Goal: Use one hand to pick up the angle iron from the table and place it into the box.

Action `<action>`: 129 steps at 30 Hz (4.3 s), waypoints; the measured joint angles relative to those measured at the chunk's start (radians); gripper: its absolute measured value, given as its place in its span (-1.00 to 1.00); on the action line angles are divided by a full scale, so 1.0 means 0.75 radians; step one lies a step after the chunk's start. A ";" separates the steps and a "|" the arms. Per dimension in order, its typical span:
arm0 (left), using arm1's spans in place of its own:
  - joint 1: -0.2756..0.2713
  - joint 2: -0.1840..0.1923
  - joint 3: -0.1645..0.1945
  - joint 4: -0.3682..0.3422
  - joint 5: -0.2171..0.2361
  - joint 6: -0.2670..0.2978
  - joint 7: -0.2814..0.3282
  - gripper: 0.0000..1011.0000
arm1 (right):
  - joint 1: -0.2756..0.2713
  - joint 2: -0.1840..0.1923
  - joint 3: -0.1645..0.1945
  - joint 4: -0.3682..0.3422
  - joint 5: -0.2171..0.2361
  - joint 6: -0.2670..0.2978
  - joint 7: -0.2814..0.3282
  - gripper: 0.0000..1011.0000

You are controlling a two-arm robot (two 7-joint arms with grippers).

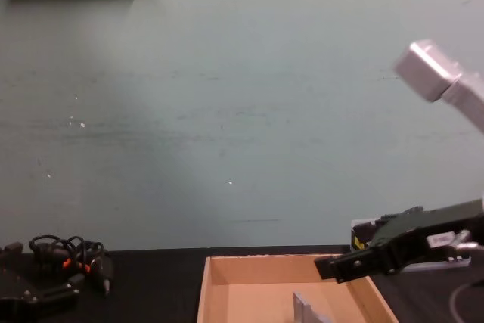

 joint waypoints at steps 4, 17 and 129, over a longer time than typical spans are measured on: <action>0.000 0.000 0.000 0.000 0.000 0.000 0.000 0.98 | -0.014 0.080 -0.008 -0.080 0.024 -0.008 0.075 0.99; 0.000 0.000 0.000 0.000 0.000 0.000 0.000 0.98 | 0.066 0.343 -0.149 -0.214 0.027 -0.051 0.426 0.99; 0.000 0.000 0.000 0.000 0.000 0.000 0.000 0.98 | 0.208 0.234 -0.384 -0.029 0.046 -0.123 0.342 -0.86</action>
